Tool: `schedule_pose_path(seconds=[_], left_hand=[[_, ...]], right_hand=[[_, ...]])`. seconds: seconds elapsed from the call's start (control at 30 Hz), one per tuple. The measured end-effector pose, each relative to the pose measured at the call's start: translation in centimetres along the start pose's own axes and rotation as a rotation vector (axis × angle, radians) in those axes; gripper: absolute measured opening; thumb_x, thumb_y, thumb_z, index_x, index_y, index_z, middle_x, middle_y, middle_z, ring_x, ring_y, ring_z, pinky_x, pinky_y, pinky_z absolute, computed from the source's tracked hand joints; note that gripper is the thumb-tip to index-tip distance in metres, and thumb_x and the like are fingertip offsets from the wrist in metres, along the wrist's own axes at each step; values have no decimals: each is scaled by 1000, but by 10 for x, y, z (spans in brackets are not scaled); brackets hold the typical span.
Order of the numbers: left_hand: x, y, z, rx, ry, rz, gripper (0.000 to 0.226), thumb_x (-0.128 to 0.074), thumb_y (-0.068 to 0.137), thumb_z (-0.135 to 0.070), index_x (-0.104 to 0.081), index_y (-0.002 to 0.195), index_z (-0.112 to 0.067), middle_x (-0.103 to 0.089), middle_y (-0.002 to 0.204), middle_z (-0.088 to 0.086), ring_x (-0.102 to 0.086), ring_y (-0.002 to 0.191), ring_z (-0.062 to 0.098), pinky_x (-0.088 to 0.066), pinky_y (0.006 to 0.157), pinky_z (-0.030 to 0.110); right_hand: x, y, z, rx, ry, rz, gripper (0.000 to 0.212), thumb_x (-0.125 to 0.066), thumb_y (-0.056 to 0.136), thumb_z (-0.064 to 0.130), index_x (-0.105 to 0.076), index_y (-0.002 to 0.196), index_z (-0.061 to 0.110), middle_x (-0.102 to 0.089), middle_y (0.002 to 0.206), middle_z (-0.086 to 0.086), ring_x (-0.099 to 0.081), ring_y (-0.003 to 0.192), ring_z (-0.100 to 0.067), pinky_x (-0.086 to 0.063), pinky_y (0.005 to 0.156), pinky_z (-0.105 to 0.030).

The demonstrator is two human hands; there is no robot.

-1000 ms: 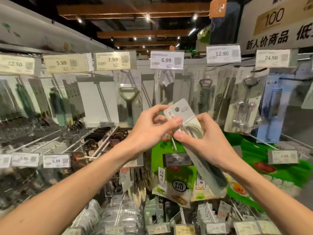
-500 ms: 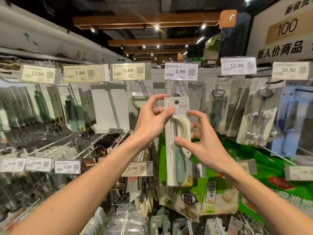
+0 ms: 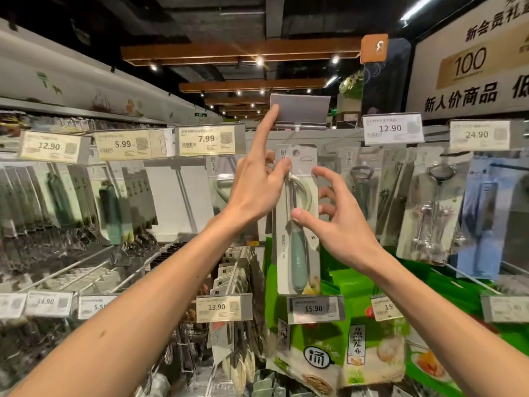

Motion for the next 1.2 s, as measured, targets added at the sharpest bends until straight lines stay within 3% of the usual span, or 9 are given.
schedule_pose_path(seconds=[0.13, 0.2, 0.33, 0.43, 0.6, 0.73, 0.83, 0.97, 1.2], left_hand=[[-4, 8, 7, -23, 46, -1, 76, -56, 98, -10, -13, 155, -38, -64, 114, -12, -54, 60, 30, -53, 55, 33], [-6, 7, 8, -55, 104, -6, 76, -55, 100, -17, -9, 156, -36, -52, 129, -30, -57, 61, 26, -54, 60, 35], [-11, -22, 36, 60, 96, -45, 88, -65, 94, -41, -1, 155, -41, -48, 134, -10, -69, 69, 9, -58, 73, 26], [-25, -47, 58, 185, 29, -67, 69, -71, 89, -36, -32, 147, -30, -53, 133, -10, -64, 84, -13, -53, 82, 21], [-30, -37, 78, 306, -37, -91, 29, -70, 91, -26, -53, 114, -27, -68, 87, -6, -71, 81, 13, -61, 76, 41], [-29, -31, 84, 316, -4, -45, 28, -70, 92, -26, -54, 115, -24, -67, 73, -14, -66, 62, -8, -49, 65, 6], [-25, -28, 87, 348, 13, -28, 28, -69, 92, -28, -54, 115, -22, -66, 74, -14, -64, 59, -9, -45, 58, 4], [-18, -32, 90, 373, 99, 32, 26, -67, 93, -32, -56, 114, -22, -68, 85, -8, -67, 68, 0, -54, 69, 21], [30, -74, 74, 376, 284, 227, 9, -64, 94, -26, -59, 86, -25, -49, 59, -7, -43, 51, 4, -42, 58, 27]], right_hand=[[3, 13, -4, -3, -19, -11, 78, -77, 78, 40, -33, 142, 41, -59, 120, -1, -65, 101, -18, -53, 93, -50], [4, 18, -6, -2, -23, -4, 77, -78, 80, 36, -34, 144, 38, -56, 129, -1, -63, 101, -16, -52, 96, -48], [2, 23, -11, -16, -121, 26, 79, -76, 83, 34, -32, 148, 34, -48, 142, 2, -57, 100, -3, -48, 98, -35], [1, 30, -18, -22, -212, 36, 84, -77, 82, 33, -29, 150, 32, -42, 151, 3, -45, 130, -13, -33, 102, -26], [-2, 42, -24, -52, -269, 46, 89, -81, 78, 25, -30, 151, 27, -45, 149, 1, -44, 134, -19, -32, 106, -29], [-8, 44, -29, -91, -270, 81, 89, -80, 80, 23, -27, 151, 30, -56, 130, 0, -57, 114, -19, -45, 104, -45], [-10, 42, -31, -92, -288, 92, 87, -76, 84, 24, -22, 153, 33, -55, 135, -4, -53, 109, -12, -40, 102, -33], [-5, 28, -36, -100, -311, 46, 72, -68, 90, 30, -29, 150, 32, -50, 143, -1, -51, 123, -15, -35, 97, -27], [-14, -37, -20, -92, -467, 13, 20, -69, 88, 32, -67, 102, 18, -70, 92, 2, -62, 78, -13, -52, 81, -35]])
Point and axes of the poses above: each hand's wrist, its own y-axis towards the middle knuckle, its own x-axis out of the back of the hand, z = x × y, the point moved 7 cm from there along y, towards the middle knuckle
